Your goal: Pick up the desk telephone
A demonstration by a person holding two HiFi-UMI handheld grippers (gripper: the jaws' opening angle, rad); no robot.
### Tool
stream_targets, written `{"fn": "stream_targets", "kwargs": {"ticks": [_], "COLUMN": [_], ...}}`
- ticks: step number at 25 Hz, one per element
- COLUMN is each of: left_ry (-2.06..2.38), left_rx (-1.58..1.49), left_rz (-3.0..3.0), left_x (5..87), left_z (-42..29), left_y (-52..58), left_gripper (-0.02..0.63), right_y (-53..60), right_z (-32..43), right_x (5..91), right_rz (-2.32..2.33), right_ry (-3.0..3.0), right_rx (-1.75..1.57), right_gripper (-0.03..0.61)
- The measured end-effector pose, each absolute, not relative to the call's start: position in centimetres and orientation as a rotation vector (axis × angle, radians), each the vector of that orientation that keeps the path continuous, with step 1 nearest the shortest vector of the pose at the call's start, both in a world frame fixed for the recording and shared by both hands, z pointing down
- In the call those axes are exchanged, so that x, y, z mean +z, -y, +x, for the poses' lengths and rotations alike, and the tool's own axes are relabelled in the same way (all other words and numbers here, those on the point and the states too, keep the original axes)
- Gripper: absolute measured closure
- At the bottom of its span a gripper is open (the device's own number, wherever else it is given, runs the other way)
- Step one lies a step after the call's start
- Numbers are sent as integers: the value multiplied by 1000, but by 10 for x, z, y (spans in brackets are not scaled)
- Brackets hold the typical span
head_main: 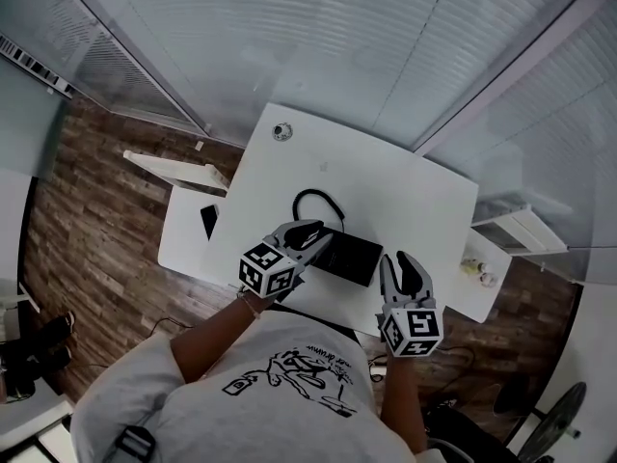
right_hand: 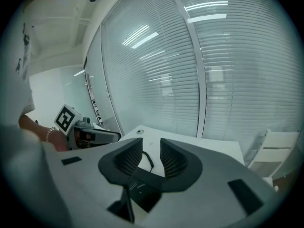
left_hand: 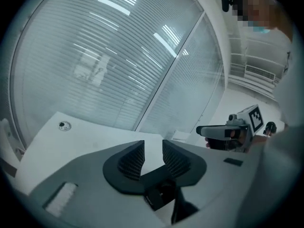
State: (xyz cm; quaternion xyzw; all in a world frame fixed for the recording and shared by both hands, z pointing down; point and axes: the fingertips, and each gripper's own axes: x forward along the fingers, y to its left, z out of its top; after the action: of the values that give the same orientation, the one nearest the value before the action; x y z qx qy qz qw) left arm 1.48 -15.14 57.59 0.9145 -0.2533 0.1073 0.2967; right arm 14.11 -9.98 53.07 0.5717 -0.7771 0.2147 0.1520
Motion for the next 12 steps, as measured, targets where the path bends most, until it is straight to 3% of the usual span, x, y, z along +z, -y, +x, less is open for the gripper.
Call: {"fn": "stream_targets", "kwargs": {"ticks": [9,12], "left_ry": [585,553], "left_rx": [431,480], "left_rz": [2274,2201], "left_x": [672,705], "left_z": [15,15], "left_y": [134,124], "left_gripper": [475,428], "right_y": [86,83], "right_z": [151,152], "right_x": [627,650], "right_rz": [1565,1548], "right_ry": [2100,2081], "right_rx": [830,904], "right_gripper": [444,424]}}
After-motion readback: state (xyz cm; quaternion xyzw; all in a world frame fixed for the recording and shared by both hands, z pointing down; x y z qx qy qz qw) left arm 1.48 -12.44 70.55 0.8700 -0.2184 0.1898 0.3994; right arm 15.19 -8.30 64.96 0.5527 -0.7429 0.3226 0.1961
